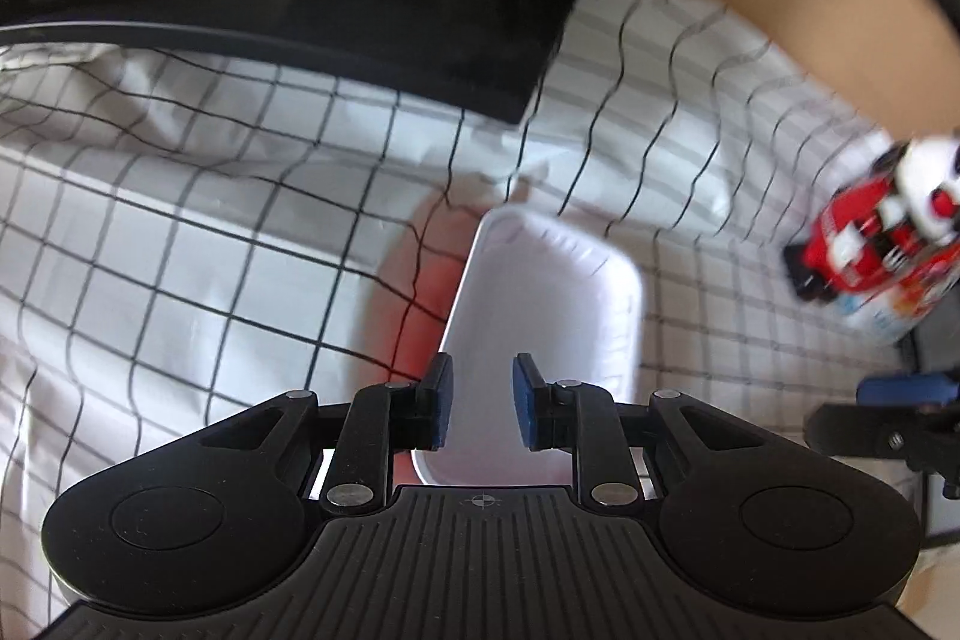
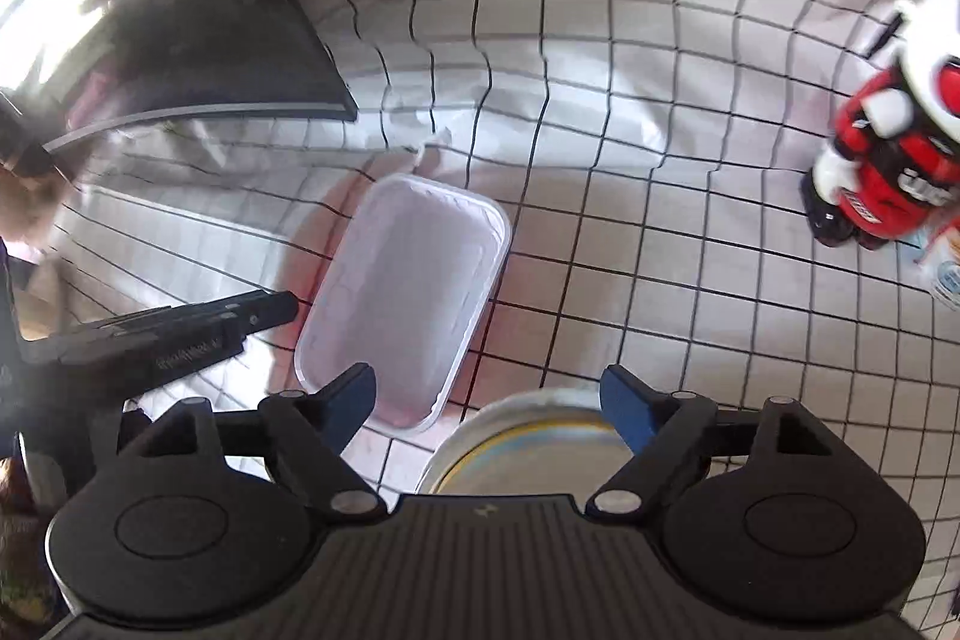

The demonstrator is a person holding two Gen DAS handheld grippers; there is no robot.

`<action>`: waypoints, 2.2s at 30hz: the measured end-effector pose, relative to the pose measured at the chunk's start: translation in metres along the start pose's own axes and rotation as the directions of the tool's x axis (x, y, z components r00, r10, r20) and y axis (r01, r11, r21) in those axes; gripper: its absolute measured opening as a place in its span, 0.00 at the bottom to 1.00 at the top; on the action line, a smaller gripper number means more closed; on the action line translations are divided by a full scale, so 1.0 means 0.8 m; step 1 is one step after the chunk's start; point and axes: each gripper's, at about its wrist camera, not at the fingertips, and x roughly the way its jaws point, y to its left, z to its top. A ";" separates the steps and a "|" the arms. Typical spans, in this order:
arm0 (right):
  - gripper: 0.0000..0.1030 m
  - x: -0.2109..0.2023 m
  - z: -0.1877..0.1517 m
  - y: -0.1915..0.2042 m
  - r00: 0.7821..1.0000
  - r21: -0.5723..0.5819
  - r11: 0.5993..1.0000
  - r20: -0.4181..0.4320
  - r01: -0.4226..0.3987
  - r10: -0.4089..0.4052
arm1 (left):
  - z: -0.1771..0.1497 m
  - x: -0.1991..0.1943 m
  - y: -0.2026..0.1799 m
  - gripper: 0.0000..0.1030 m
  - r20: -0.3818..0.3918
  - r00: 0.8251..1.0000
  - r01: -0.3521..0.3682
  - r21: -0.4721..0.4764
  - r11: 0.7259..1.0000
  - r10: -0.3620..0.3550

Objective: Organize plates and bowls
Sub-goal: 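Release the bowls and grasp the white-and-red tray rim with both grippers, then lift the tray with both grippers and lower it into the white bowl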

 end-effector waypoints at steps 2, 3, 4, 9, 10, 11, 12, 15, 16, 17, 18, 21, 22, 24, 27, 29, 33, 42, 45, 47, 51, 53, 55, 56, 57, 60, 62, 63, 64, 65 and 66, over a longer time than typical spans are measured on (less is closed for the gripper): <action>0.80 0.022 0.011 0.001 0.999 0.010 1.000 -0.039 -0.018 0.018 | 0.000 0.021 0.000 0.24 -0.032 0.999 -0.031 -0.005 1.000 0.031; 0.80 0.036 0.018 -0.002 0.997 0.028 0.999 -0.065 -0.033 0.035 | -0.001 0.030 0.002 0.24 -0.045 0.998 -0.039 -0.013 0.999 0.038; 0.80 0.049 0.024 -0.004 0.995 0.054 0.998 -0.091 -0.042 0.047 | -0.002 0.036 0.004 0.24 -0.055 0.998 -0.041 -0.014 0.999 0.041; 0.79 0.112 0.047 -0.006 0.983 0.149 0.989 -0.179 -0.015 0.042 | 0.000 0.061 0.015 0.24 -0.091 0.994 -0.065 -0.037 0.997 0.062; 0.79 0.122 0.049 -0.007 0.979 0.167 0.986 -0.198 -0.012 0.046 | 0.000 0.065 0.017 0.24 -0.098 0.993 -0.073 -0.049 0.996 0.068; 0.79 0.132 0.050 -0.006 0.975 0.182 0.983 -0.217 -0.016 0.056 | 0.001 0.069 0.019 0.24 -0.106 0.992 -0.079 -0.055 0.995 0.073; 0.78 0.140 0.051 -0.005 0.971 0.193 0.981 -0.231 -0.021 0.066 | 0.001 0.072 0.021 0.24 -0.114 0.991 -0.081 -0.061 0.995 0.073; 0.67 0.161 0.056 0.002 0.963 0.194 0.981 -0.258 -0.022 0.072 | 0.001 0.079 0.023 0.24 -0.127 0.991 -0.058 -0.083 0.995 0.047; 0.62 0.167 0.056 0.005 0.959 0.193 0.981 -0.270 -0.031 0.083 | 0.001 0.080 0.023 0.24 -0.130 0.991 -0.054 -0.090 0.994 0.042; 0.50 0.172 0.056 0.006 0.952 0.196 0.980 -0.288 -0.047 0.103 | 0.000 0.082 0.024 0.23 -0.136 0.990 -0.050 -0.097 0.994 0.036; 0.47 0.173 0.056 0.005 0.949 0.197 0.979 -0.297 -0.046 0.104 | 0.000 0.083 0.026 0.22 -0.145 0.989 -0.043 -0.106 0.993 0.028; 0.36 0.157 0.052 0.007 0.960 0.179 0.981 -0.252 -0.077 0.121 | -0.003 0.070 0.027 0.21 -0.137 0.990 -0.048 -0.114 0.992 0.032; 0.35 0.148 0.051 0.007 0.964 0.180 0.979 -0.231 -0.094 0.135 | -0.003 0.061 0.028 0.21 -0.126 0.992 -0.043 -0.111 0.993 0.029; 0.35 0.120 0.049 0.006 0.972 0.175 0.975 -0.170 -0.133 0.163 | -0.001 0.040 0.028 0.21 -0.103 0.995 -0.011 -0.116 0.993 -0.001; 0.35 0.069 0.044 0.006 0.981 0.134 0.976 -0.063 -0.172 0.182 | 0.009 0.002 0.017 0.20 -0.048 0.998 0.038 -0.099 0.994 -0.042; 0.35 0.032 0.039 0.004 0.982 0.102 0.977 0.005 -0.189 0.190 | 0.017 -0.027 0.000 0.20 0.006 0.999 0.051 -0.066 0.997 -0.051; 0.35 -0.038 0.024 -0.009 0.972 0.038 0.982 0.149 -0.187 0.179 | 0.029 -0.070 -0.042 0.20 0.075 0.994 0.081 0.014 0.997 -0.082; 0.36 -0.119 -0.025 -0.080 0.948 0.088 0.975 0.268 -0.204 0.174 | 0.027 -0.105 -0.126 0.20 0.066 0.980 0.175 0.160 0.971 -0.187; 0.36 -0.122 -0.051 -0.102 0.942 0.107 0.967 0.275 -0.230 0.193 | 0.008 -0.112 -0.151 0.20 0.066 0.981 0.164 0.224 0.961 -0.183; 0.36 -0.120 -0.067 -0.112 0.944 0.111 0.969 0.272 -0.222 0.185 | -0.002 -0.113 -0.161 0.21 0.056 0.979 0.177 0.256 0.950 -0.197; 0.36 -0.104 -0.092 -0.126 0.948 0.119 0.966 0.249 -0.231 0.196 | -0.013 -0.106 -0.167 0.21 0.021 0.978 0.195 0.286 0.938 -0.210; 0.36 -0.095 -0.102 -0.131 0.950 0.126 0.962 0.231 -0.242 0.209 | -0.020 -0.100 -0.168 0.21 0.009 0.980 0.185 0.306 0.934 -0.197; 0.37 -0.089 -0.111 -0.135 0.953 0.120 0.962 0.213 -0.244 0.215 | -0.028 -0.089 -0.166 0.20 -0.018 0.983 0.179 0.318 0.931 -0.183; 0.37 -0.084 -0.115 -0.136 0.954 0.116 0.962 0.203 -0.246 0.219 | -0.031 -0.083 -0.164 0.20 -0.033 0.985 0.174 0.324 0.930 -0.172; 0.38 -0.082 -0.118 -0.135 0.954 0.112 0.961 0.193 -0.253 0.228 | -0.036 -0.078 -0.163 0.20 -0.044 0.986 0.168 0.332 0.928 -0.163; 0.39 -0.076 -0.124 -0.136 0.952 0.097 0.957 0.173 -0.274 0.254 | -0.049 -0.067 -0.159 0.18 -0.071 0.987 0.157 0.350 0.924 -0.141; 0.41 -0.080 -0.123 -0.137 0.949 0.089 0.959 0.195 -0.269 0.248 | -0.055 -0.065 -0.156 0.17 -0.075 0.989 0.147 0.357 0.922 -0.128; 0.46 -0.084 -0.122 -0.137 0.949 0.083 0.964 0.216 -0.252 0.230 | -0.057 -0.063 -0.154 0.17 -0.086 0.988 0.153 0.351 0.924 -0.130; 0.47 -0.086 -0.120 -0.137 0.949 0.079 0.969 0.235 -0.234 0.210 | -0.058 -0.061 -0.153 0.16 -0.093 0.987 0.156 0.346 0.925 -0.132; 0.48 -0.086 -0.118 -0.138 0.949 0.080 0.972 0.249 -0.220 0.194 | -0.060 -0.059 -0.152 0.16 -0.099 0.986 0.159 0.344 0.926 -0.132; 0.48 -0.085 -0.116 -0.140 0.948 0.087 0.972 0.256 -0.220 0.192 | -0.061 -0.058 -0.152 0.16 -0.105 0.986 0.158 0.342 0.926 -0.129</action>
